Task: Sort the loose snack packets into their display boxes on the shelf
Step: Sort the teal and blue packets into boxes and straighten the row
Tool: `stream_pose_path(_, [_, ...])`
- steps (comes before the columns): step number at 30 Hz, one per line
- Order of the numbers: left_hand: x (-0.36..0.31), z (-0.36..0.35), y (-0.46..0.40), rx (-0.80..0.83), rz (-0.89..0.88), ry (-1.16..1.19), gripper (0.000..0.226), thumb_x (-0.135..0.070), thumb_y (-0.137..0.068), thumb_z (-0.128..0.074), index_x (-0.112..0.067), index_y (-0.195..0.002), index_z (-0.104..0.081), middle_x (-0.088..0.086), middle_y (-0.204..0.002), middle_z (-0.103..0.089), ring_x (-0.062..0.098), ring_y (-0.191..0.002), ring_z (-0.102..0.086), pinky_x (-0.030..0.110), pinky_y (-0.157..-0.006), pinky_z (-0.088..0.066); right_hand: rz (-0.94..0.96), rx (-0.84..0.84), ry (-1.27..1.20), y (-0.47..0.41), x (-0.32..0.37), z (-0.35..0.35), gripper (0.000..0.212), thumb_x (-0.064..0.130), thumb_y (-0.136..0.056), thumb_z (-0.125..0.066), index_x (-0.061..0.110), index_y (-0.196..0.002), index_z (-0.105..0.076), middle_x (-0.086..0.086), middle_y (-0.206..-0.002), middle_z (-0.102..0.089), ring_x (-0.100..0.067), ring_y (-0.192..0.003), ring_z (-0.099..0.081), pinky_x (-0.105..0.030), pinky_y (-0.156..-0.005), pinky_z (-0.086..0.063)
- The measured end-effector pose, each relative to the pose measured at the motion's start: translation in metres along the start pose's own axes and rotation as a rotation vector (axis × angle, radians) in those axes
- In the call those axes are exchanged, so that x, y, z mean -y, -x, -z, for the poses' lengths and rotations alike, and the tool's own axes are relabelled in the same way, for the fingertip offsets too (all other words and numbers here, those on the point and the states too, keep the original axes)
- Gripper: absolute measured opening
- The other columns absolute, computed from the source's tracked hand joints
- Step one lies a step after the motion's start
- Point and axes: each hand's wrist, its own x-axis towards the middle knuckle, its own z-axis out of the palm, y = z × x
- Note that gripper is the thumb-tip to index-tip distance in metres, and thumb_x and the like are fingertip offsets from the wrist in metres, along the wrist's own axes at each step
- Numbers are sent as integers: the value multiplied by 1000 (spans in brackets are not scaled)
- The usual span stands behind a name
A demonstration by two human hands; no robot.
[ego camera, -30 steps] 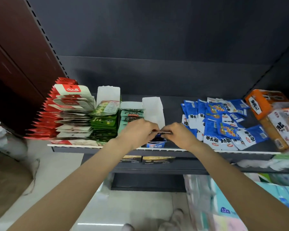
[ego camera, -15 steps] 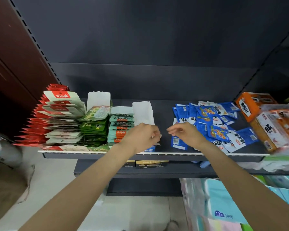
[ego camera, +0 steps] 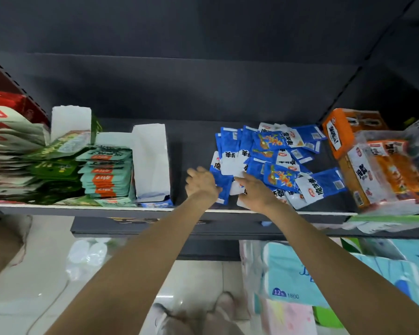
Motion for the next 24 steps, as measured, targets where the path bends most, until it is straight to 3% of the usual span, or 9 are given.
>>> stream_pose_path(3, [-5, 1, -8, 96, -12, 123, 56, -30, -78, -75, -4, -119, -47, 13, -119, -55, 29, -107, -58, 36, -87, -51, 24, 11, -22, 0, 0, 9, 53, 13, -97, -43, 16, -147, -28, -5, -158, -14, -22, -144, -18, -30, -114, -18])
stream_pose_path(6, [-9, 11, -1, 104, -63, 194, 39, -24, -81, -72, -2, -109, -54, 13, -105, -58, 27, -94, -60, 32, -74, -50, -9, 1, -212, 8, 10, 22, 46, 22, -99, -42, 6, -142, -37, -11, -150, -34, -26, -135, -36, -32, -108, -28])
stream_pose_path(9, [-12, 27, 21, 9, -233, 168, 22, -16, -87, -61, 1, -99, -58, 17, -98, -60, 32, -90, -62, 33, -68, -46, -73, -40, -614, 16, 30, 36, 49, 37, -98, -43, -5, -120, -53, -19, -123, -59, -32, -112, -57, -42, -95, -46])
stream_pose_path(11, [-7, 40, 37, -69, -383, 29, 18, -16, -89, -56, -1, -99, -60, 14, -96, -56, 35, -90, -60, 35, -69, -46, -155, -21, -968, 22, 48, 45, 45, 43, -95, -49, 2, -112, -57, -15, -102, -65, -26, -89, -66, -36, -75, -56])
stream_pose_path(15, [18, 75, 58, -158, -615, -84, 23, -25, -93, -52, -10, -107, -63, 9, -103, -53, 31, -91, -59, 42, -79, -50, -128, -142, -1197, 32, 79, 58, 15, 8, -95, -50, 2, -82, -54, -14, -75, -62, -15, -50, -64, -26, -53, -57])
stream_pose_path(16, [26, 85, 60, -164, -645, -59, 24, -26, -93, -52, -13, -109, -64, 6, -104, -54, 27, -92, -59, 40, -80, -50, -102, -187, -1199, 34, 86, 60, 19, 0, -94, -47, 5, -76, -51, -11, -71, -60, -12, -45, -63, -26, -52, -57])
stream_pose_path(21, [82, 129, 59, -384, -622, 184, 41, -26, -92, -58, -17, -131, -48, 1, -124, -45, 17, -107, -54, 28, -87, -44, 151, -272, -1202, 40, 131, 60, 21, -6, -90, -49, 9, -95, -62, -2, -84, -69, -7, -66, -69, -25, -61, -58])
stream_pose_path(24, [113, 149, 56, -449, -569, 337, 62, -21, -88, -65, -16, -141, -34, -6, -121, -39, 10, -93, -55, 16, -76, -41, 266, -303, -1138, 40, 159, 48, 18, -3, -92, -51, 7, -103, -61, -3, -92, -69, -6, -80, -69, -24, -72, -58])
